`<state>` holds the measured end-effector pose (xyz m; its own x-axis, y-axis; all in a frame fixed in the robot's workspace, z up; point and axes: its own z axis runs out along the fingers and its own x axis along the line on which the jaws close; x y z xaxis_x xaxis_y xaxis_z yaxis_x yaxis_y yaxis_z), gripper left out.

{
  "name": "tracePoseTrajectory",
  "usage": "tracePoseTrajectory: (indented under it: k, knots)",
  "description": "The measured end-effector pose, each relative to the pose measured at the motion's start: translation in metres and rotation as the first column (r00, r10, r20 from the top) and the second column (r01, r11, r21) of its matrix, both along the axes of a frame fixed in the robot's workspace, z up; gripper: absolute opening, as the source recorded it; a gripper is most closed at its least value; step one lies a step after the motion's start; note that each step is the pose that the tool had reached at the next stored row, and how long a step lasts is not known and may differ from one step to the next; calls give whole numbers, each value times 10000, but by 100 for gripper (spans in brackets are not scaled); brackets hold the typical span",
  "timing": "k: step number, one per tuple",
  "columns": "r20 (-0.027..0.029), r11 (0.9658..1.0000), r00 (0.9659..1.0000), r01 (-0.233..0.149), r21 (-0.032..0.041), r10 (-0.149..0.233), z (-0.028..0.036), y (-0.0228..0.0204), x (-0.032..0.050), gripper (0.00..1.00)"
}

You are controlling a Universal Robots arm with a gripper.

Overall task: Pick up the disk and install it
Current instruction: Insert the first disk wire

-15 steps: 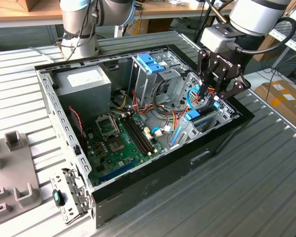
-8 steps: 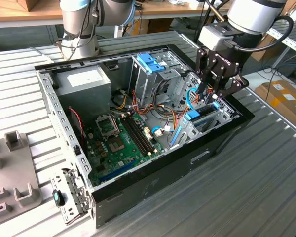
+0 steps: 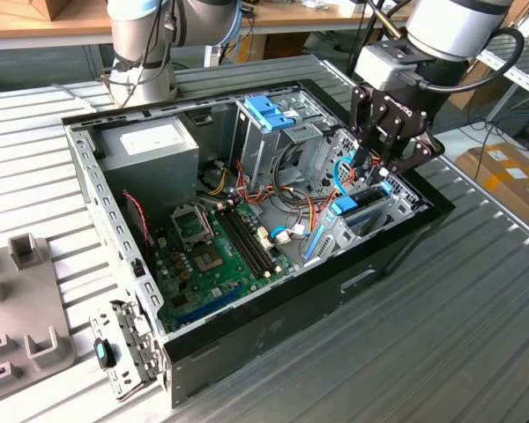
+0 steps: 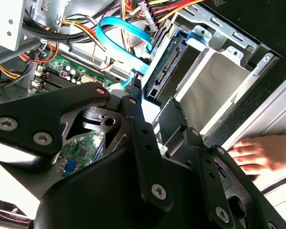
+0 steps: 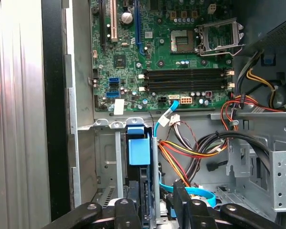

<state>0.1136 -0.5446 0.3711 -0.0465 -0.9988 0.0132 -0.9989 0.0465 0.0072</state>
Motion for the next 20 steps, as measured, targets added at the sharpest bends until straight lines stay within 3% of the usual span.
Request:
tracePoseTrajectory:
  k: [5, 9, 20]
  knots:
    - [0, 10000, 10000, -1, -1, 1, 0, 39, 1, 43]
    - [0, 10000, 10000, 1, 0, -1, -3, 145, 29, 43]
    - [0, 10000, 10000, -1, -81, 1, -69, 166, 209, 43]
